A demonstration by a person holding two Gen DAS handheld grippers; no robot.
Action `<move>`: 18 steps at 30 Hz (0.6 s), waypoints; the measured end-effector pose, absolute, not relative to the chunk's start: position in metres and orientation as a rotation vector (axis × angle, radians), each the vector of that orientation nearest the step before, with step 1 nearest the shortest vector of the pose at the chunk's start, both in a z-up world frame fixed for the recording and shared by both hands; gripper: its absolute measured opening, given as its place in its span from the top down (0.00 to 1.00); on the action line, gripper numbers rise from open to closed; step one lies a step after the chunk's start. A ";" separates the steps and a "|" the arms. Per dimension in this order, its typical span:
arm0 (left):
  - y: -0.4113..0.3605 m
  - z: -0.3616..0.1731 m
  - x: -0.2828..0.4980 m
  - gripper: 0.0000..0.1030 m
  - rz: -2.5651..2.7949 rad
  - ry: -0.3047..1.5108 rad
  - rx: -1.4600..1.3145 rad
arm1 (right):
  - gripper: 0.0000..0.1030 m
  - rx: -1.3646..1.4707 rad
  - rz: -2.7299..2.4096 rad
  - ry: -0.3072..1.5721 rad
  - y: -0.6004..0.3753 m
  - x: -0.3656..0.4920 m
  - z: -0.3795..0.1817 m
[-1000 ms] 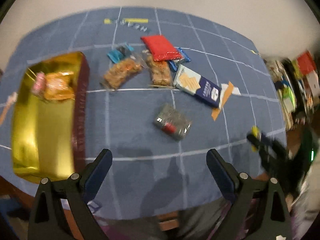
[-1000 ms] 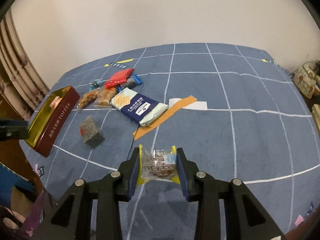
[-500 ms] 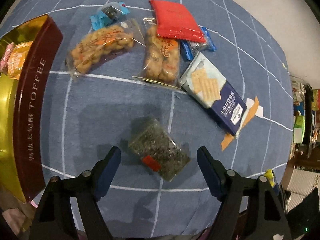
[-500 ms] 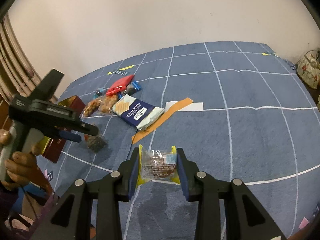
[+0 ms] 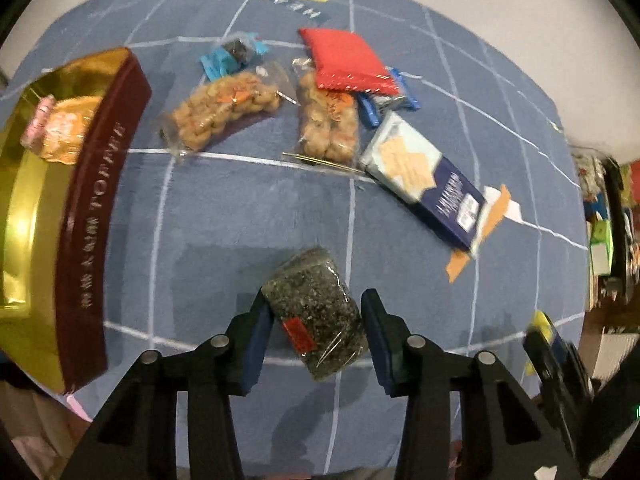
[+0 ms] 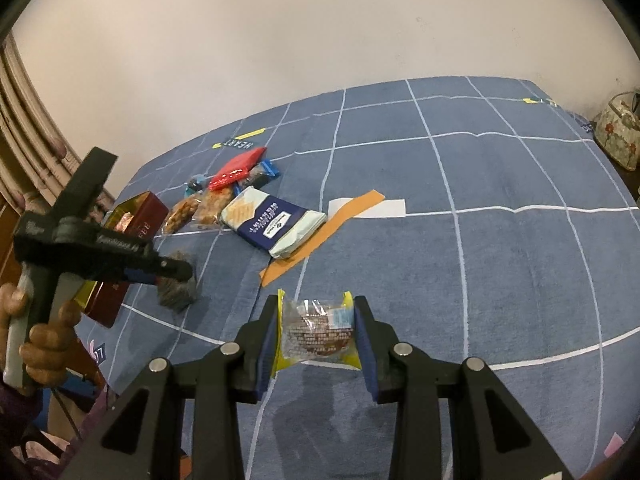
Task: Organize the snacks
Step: 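Grasp the dark seed packet with the left tool while the right tool holds the cookie, then carry the dark seed packet into the tin and open the left tool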
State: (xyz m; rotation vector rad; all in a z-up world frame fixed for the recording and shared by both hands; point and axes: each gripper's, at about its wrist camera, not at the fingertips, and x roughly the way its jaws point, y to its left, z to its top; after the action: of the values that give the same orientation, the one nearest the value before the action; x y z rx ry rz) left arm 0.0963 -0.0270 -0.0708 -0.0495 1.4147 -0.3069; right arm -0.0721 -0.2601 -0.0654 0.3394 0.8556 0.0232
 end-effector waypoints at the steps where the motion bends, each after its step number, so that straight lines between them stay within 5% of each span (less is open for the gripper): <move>1: -0.023 -0.063 0.090 0.61 -0.313 1.394 -0.044 | 0.65 0.338 0.022 0.863 -0.260 -0.071 -0.067; 18: 0.045 0.024 0.068 0.61 -0.190 1.091 -0.001 | 0.65 0.290 -0.026 0.878 -0.254 -0.073 -0.078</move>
State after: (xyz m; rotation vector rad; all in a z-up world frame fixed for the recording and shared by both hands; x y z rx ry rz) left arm 0.0679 0.0448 0.0242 -0.0013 1.0913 -0.1905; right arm -0.0727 -0.2541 -0.0778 0.2898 0.8781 -0.0258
